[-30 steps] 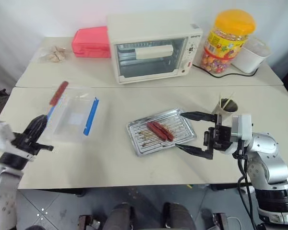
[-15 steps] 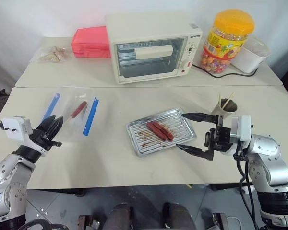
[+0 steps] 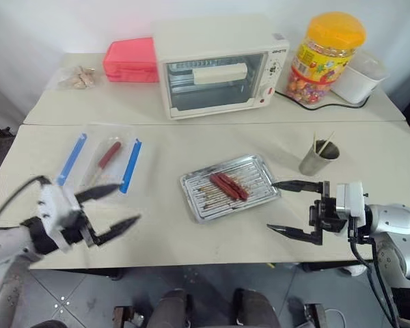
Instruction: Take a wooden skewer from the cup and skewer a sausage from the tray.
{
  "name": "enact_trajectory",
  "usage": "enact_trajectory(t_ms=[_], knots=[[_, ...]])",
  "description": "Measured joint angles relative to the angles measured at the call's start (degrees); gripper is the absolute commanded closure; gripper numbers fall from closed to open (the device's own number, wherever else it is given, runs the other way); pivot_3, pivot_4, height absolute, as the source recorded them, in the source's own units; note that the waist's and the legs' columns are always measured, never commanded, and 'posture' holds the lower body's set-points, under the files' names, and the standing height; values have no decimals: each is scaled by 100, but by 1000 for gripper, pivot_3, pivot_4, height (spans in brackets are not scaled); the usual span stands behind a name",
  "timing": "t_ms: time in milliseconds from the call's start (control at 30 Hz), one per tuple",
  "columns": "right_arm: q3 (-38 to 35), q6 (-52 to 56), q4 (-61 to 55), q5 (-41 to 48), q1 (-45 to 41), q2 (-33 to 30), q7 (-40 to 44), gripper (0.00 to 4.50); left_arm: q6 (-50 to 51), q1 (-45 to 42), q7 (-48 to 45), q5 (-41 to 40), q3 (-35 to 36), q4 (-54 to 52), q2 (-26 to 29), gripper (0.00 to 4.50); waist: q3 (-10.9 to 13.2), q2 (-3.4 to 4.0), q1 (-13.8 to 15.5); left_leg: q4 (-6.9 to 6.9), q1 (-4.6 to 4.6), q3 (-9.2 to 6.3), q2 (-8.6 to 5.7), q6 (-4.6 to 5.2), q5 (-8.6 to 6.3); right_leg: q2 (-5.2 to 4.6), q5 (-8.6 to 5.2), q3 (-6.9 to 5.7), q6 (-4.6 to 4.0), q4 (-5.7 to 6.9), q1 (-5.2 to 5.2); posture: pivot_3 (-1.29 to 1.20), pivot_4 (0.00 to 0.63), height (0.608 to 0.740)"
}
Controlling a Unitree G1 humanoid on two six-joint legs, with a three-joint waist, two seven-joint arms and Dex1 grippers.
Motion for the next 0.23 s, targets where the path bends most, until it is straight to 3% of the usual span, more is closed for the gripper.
enact_trajectory(t_ms=[233], knots=[[-9, -521, 395, -319, 394, 96, 8, 0, -913, -94, -25, 948, -584, 677, -331, 302, 0, 1, 18, -1, 1, 11, 0, 1, 0, -3, 1, 3, 2, 4, -5, 0, 150, 740]])
